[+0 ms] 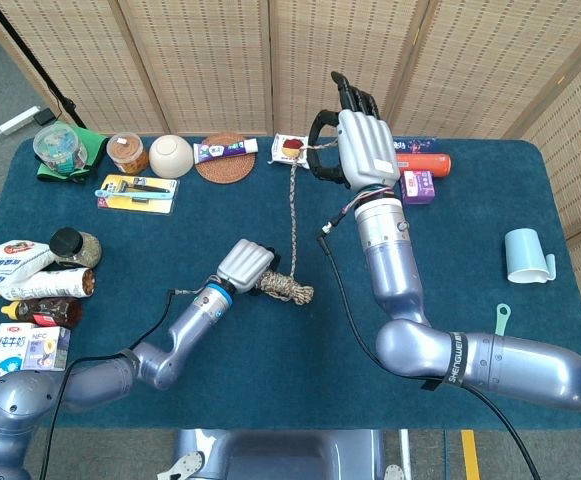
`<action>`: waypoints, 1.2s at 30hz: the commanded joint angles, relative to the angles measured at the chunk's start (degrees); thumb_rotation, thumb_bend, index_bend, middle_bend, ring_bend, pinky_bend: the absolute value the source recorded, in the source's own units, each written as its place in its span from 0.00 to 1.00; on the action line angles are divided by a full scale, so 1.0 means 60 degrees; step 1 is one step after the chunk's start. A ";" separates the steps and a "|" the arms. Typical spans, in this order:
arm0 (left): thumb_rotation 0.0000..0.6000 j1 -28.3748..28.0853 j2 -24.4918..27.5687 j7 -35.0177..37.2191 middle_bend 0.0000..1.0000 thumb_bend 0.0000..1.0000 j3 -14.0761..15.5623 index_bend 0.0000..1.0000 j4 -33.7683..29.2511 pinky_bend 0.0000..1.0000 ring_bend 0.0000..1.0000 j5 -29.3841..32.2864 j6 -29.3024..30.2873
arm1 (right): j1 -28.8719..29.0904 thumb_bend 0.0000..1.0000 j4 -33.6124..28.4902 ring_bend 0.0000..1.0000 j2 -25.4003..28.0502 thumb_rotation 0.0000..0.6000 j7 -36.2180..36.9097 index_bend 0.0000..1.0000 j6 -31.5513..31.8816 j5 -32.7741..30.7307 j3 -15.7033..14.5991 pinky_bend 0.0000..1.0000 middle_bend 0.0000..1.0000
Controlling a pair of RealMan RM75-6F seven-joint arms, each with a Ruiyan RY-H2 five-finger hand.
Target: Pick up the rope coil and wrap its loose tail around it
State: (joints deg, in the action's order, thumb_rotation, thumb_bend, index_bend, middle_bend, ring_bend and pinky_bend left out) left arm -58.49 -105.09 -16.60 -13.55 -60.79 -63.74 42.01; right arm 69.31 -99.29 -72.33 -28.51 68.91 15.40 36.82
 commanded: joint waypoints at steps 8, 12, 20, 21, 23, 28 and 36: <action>1.00 0.0159 0.0923 0.1454 0.47 0.45 0.0094 0.61 -0.0818 0.61 0.48 -0.0937 -0.0069 | -0.0171 0.47 0.1749 0.00 -0.0659 1.00 0.0495 0.65 -0.0873 -0.0291 -0.0486 0.00 0.00; 1.00 0.0277 0.1640 0.2535 0.47 0.45 0.0245 0.62 -0.1566 0.61 0.48 -0.1651 -0.0085 | -0.0350 0.47 0.2564 0.00 -0.1102 1.00 0.0773 0.65 -0.1366 -0.0407 -0.0796 0.00 0.00; 1.00 0.0391 0.2377 0.4345 0.47 0.45 0.0304 0.62 -0.2446 0.61 0.48 -0.2221 -0.0136 | -0.0651 0.47 0.3321 0.00 -0.1565 1.00 0.1053 0.65 -0.1786 -0.0312 -0.1153 0.00 0.00; 1.00 0.0388 0.2431 0.4482 0.47 0.46 0.0286 0.62 -0.2495 0.61 0.48 -0.2197 -0.0189 | -0.0677 0.48 0.3374 0.00 -0.1592 1.00 0.1037 0.65 -0.1792 -0.0290 -0.1204 0.00 0.00; 1.00 0.0374 0.2531 0.4797 0.47 0.46 0.0232 0.62 -0.2559 0.61 0.48 -0.2128 -0.0298 | -0.0746 0.49 0.3545 0.00 -0.1691 1.00 0.0956 0.65 -0.1754 -0.0196 -0.1377 0.00 0.00; 1.00 0.0371 0.2534 0.5681 0.48 0.47 -0.0060 0.62 -0.2539 0.61 0.49 -0.1743 -0.0453 | -0.1103 0.49 0.3814 0.00 -0.1970 1.00 0.0913 0.65 -0.1787 -0.0003 -0.1830 0.00 0.00; 1.00 0.0239 0.2245 0.4899 0.48 0.47 -0.0730 0.63 -0.2489 0.61 0.50 -0.0546 0.0013 | -0.1670 0.49 0.3787 0.00 -0.2232 1.00 0.0928 0.65 -0.1878 0.0528 -0.2419 0.00 0.00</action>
State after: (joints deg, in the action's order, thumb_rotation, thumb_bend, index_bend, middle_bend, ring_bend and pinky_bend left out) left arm -56.67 -91.16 14.52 -16.86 -75.57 -68.74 41.35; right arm 59.68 -76.41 -85.54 -23.01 57.71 18.11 22.66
